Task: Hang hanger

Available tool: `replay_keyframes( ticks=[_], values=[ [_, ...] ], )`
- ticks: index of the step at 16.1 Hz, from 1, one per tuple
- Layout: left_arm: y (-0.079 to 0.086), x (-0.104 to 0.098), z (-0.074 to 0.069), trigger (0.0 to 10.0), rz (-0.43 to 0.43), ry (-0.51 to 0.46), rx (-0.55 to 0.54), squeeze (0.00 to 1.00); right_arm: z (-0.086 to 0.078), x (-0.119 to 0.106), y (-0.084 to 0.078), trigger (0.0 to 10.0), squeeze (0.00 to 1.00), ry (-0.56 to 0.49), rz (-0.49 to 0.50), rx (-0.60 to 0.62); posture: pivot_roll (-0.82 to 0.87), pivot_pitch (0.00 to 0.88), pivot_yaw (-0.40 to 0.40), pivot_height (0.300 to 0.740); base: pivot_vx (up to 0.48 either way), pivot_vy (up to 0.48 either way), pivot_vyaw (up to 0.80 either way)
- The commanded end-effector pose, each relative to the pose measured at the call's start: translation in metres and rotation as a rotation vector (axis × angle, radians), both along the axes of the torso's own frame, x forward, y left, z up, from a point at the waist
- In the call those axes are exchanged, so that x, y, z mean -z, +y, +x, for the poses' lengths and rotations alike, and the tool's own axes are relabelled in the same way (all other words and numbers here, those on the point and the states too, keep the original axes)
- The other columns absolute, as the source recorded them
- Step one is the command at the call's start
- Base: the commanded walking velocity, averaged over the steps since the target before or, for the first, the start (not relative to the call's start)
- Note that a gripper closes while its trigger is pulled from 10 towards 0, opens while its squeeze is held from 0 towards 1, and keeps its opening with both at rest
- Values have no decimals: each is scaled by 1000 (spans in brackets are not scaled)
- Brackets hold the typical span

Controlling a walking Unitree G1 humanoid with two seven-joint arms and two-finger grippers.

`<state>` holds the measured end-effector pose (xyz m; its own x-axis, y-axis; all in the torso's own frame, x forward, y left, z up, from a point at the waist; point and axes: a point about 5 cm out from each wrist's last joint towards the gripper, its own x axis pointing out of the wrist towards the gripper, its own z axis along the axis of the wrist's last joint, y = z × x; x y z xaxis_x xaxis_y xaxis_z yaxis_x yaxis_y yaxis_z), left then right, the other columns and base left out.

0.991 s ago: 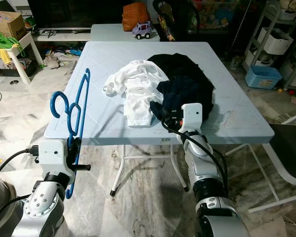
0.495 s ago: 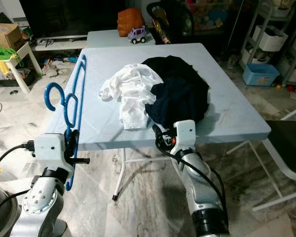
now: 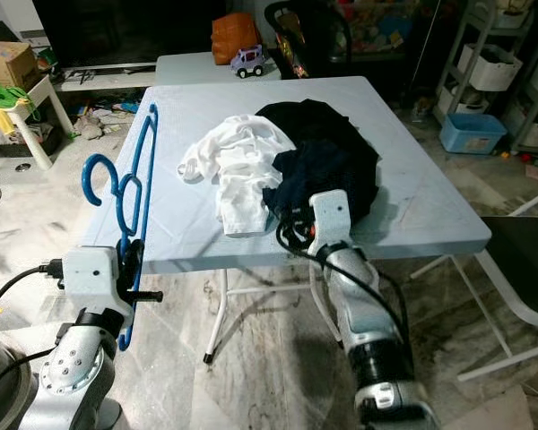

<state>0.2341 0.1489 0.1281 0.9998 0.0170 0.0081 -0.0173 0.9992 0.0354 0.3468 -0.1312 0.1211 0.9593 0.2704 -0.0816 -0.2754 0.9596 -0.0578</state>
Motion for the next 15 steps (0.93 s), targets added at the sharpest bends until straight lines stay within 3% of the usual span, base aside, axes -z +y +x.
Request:
replay_keyframes(
  ticks=[1,4,6,7,8,9,12,13,15],
  values=[
    [1,-6,-3,10000,16,-25,-4,0,4,-1,0,10000,1000,0,-11,21,7,31,2,740,0,0,0],
    [2,-7,-5,10000,17,-23,-11,0,5,5,1,10000,1000,41,-55,7,20,42,-7,740,0,0,0],
    [5,-9,-7,10000,23,-25,-22,0,7,-6,-6,10000,1000,23,-28,-31,20,49,-7,740,0,0,0],
    [6,-8,-8,10000,24,-23,-27,0,6,-12,-10,10000,824,2,-4,-53,15,50,-5,740,0,0,0],
    [6,-7,-8,10000,25,-19,-28,0,4,-19,-15,10000,212,-28,36,-105,15,50,-5,740,0,0,0],
    [4,-7,-7,10000,23,-18,-22,0,1,-20,-22,10000,0,-26,51,-152,6,54,0,740,0,0,0],
    [2,-8,-6,10000,22,-18,-13,0,0,-27,-42,10000,0,-10,51,-227,-3,59,6,740,0,0,0],
    [3,-7,-6,10000,23,-15,-12,0,-3,-28,-40,10000,0,-9,-9,-325,-3,59,6,740,0,0,0],
    [2,-8,-4,10000,22,-17,-5,0,-6,-20,-32,10000,0,59,-5,-444,-5,58,5,740,0,0,0]
  ],
)
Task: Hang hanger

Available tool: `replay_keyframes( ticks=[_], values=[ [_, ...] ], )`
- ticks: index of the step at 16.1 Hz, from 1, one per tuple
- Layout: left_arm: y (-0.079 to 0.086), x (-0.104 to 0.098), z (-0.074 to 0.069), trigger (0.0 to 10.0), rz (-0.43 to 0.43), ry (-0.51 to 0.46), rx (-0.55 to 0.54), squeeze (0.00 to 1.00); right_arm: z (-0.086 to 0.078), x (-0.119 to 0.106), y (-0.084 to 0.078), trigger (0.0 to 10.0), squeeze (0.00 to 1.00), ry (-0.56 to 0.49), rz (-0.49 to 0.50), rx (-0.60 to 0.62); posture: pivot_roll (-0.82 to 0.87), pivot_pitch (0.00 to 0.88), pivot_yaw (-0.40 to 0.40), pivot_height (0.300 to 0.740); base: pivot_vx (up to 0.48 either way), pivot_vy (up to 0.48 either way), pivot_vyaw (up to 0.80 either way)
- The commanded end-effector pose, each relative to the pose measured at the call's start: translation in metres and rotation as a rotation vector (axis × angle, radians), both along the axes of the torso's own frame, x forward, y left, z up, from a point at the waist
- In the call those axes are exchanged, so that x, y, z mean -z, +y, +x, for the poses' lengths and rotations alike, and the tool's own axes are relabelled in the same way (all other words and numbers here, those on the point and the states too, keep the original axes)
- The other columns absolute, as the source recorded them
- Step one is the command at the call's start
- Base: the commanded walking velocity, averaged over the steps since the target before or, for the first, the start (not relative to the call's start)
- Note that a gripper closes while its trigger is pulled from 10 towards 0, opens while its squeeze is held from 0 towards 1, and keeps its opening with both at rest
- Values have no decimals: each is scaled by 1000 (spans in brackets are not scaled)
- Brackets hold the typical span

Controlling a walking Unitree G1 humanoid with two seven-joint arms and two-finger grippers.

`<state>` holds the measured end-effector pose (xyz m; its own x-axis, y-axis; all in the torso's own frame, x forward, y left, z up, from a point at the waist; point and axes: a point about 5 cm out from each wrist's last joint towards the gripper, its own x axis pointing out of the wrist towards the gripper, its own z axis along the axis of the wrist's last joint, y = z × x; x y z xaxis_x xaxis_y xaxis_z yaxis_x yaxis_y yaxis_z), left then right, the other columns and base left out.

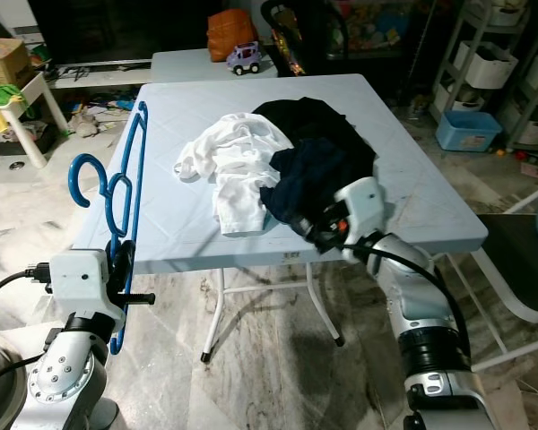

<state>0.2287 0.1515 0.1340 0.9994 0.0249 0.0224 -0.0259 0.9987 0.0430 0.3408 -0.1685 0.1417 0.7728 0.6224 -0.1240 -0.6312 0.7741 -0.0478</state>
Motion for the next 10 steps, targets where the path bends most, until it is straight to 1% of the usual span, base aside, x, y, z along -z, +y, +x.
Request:
replay_keyframes(
  ticks=[1,3,6,7,8,10],
  values=[
    [-1,-3,2,10000,14,-5,5,0,0,3,11,10000,0,40,12,-73,0,58,4,740,0,0,0],
    [-1,-4,3,10000,14,-11,2,0,5,10,30,10000,0,92,35,-154,10,58,-1,740,0,0,0],
    [1,-4,0,10000,18,-9,-9,0,15,15,47,10000,0,142,28,-187,31,61,-9,740,0,0,0],
    [2,-5,-1,10000,21,-9,-17,0,22,14,53,10000,0,131,-14,-176,42,62,-12,740,0,0,0],
    [3,-5,-1,10000,22,-9,-21,0,26,12,54,10000,0,125,-32,-162,42,62,-12,740,0,0,0],
    [5,-5,-2,10000,26,-9,-27,0,39,2,59,10000,0,72,-135,-103,42,62,-12,740,0,0,0]
  ],
)
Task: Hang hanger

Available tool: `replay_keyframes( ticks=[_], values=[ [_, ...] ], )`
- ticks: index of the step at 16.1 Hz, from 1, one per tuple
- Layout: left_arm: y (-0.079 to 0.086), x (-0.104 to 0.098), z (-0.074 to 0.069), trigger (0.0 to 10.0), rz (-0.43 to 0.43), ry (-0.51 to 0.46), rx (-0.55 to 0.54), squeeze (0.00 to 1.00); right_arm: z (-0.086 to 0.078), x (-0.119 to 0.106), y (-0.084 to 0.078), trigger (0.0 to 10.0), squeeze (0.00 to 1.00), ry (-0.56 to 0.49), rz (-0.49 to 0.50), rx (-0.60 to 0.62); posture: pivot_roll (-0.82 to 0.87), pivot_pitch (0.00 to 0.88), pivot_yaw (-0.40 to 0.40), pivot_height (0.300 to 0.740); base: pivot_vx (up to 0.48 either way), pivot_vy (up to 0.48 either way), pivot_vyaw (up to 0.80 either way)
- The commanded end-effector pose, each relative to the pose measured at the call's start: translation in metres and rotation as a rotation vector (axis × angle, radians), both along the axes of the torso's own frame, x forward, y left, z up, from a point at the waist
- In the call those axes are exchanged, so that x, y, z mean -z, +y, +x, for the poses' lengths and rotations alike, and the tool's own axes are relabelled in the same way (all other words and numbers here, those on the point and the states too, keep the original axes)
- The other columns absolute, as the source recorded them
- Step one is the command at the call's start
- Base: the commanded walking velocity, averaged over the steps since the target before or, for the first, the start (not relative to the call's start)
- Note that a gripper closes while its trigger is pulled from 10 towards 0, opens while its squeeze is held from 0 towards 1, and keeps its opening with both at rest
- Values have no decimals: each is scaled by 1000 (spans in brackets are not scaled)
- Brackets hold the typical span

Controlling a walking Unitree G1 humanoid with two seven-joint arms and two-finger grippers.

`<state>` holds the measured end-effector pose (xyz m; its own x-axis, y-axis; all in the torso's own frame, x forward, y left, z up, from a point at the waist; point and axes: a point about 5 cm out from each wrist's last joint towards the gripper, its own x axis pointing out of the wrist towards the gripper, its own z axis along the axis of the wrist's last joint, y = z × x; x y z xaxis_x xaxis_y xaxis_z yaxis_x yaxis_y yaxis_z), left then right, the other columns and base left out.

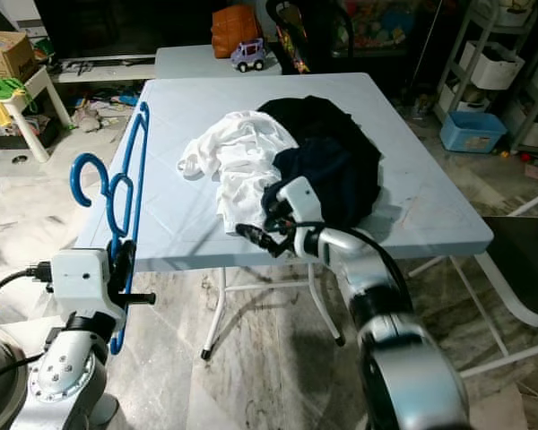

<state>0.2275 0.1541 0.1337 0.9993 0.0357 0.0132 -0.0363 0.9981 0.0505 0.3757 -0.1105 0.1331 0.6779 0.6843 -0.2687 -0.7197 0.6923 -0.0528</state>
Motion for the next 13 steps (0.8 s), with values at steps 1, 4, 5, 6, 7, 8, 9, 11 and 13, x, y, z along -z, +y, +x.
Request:
replay_keyframes(
  ticks=[1,4,5,6,7,8,9,11,13],
  values=[
    [3,-6,-1,10000,21,-19,-17,0,9,-12,4,10000,0,-70,-74,38,42,62,-12,740,0,0,0],
    [3,-7,1,10000,26,-25,-21,0,25,-37,1,10000,0,-214,-153,204,63,61,-20,740,0,0,0],
    [2,-8,2,10000,27,-31,-20,0,31,-55,0,10000,0,-284,-105,252,71,51,-23,740,0,0,0],
    [2,-9,3,10000,28,-35,-20,0,31,-60,-2,10000,0,-301,-76,263,69,48,-22,740,0,0,0],
    [1,-9,4,10000,27,-38,-19,0,31,-60,-6,10000,0,-313,-60,276,63,44,-21,740,0,0,0],
    [1,-9,5,10000,27,-37,-17,0,30,-56,-12,10000,0,-305,-43,288,53,43,-17,740,0,0,0],
    [0,-7,5,10000,24,-33,-8,0,27,-49,-21,10000,0,-291,-18,294,43,43,-13,740,0,0,0],
    [-4,-5,6,10000,19,-27,21,0,19,-38,-37,10000,0,-277,23,317,14,40,2,740,0,0,0],
    [-6,-3,8,10000,19,-22,46,0,10,-32,-54,10000,0,-281,104,369,-16,33,24,740,0,0,0]
  ],
)
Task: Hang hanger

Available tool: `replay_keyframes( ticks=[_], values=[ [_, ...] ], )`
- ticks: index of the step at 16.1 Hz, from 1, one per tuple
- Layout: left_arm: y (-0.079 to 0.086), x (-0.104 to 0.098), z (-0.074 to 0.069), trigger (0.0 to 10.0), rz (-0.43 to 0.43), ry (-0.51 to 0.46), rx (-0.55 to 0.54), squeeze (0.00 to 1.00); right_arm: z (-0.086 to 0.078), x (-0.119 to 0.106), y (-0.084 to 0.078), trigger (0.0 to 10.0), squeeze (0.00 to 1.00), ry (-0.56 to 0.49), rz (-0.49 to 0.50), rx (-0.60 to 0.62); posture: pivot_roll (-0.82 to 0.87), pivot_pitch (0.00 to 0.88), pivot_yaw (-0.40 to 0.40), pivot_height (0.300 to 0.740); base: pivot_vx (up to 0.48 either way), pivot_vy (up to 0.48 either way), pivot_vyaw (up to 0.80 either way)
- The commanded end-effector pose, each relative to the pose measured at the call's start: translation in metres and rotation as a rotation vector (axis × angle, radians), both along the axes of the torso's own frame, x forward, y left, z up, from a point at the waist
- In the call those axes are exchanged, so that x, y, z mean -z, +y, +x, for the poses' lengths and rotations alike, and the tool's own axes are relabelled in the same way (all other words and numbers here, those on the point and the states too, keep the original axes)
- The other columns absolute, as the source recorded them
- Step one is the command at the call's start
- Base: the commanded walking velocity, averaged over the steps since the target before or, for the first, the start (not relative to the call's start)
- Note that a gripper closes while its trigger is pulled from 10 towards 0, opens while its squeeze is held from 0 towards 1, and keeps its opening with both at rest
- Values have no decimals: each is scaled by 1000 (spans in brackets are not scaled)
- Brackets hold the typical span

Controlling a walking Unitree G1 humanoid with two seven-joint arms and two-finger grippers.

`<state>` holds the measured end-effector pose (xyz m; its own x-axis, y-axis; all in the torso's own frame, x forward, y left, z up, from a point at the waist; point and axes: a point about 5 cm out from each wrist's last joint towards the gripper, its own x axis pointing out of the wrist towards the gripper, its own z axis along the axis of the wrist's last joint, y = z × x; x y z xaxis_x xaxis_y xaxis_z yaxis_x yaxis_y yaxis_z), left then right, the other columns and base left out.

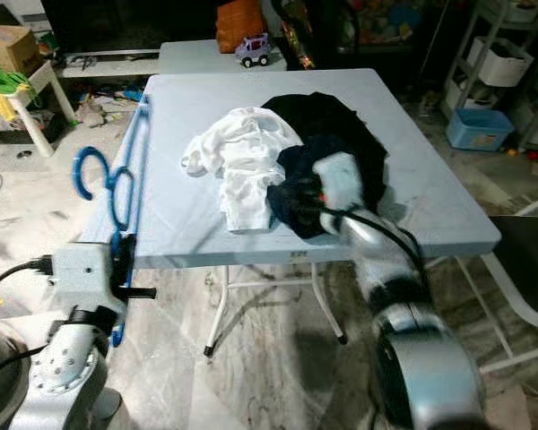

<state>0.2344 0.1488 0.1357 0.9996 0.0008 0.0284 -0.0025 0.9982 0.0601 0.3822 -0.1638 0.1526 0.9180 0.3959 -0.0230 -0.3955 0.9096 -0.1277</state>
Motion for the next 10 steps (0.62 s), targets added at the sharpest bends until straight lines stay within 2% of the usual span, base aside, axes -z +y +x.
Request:
replay_keyframes(
  ticks=[1,4,5,8,10],
  values=[
    [-1,0,5,10000,7,-5,24,0,-4,-9,-4,10000,0,-45,63,10,-37,13,63,740,0,0,0],
    [-5,-7,21,10000,19,-28,54,0,-12,-15,3,10000,0,-99,77,1,-62,0,118,740,0,0,0],
    [-6,-11,32,10000,28,-49,72,0,-11,-19,7,10000,0,-108,78,45,-74,0,133,740,0,0,0],
    [-6,-10,37,10000,16,-48,70,0,-14,-21,20,10000,0,-136,43,64,-74,0,121,740,0,0,0],
    [-7,-5,31,10000,12,-35,57,0,-19,-26,24,10000,0,-150,82,77,-64,0,91,740,0,0,0]
  ],
)
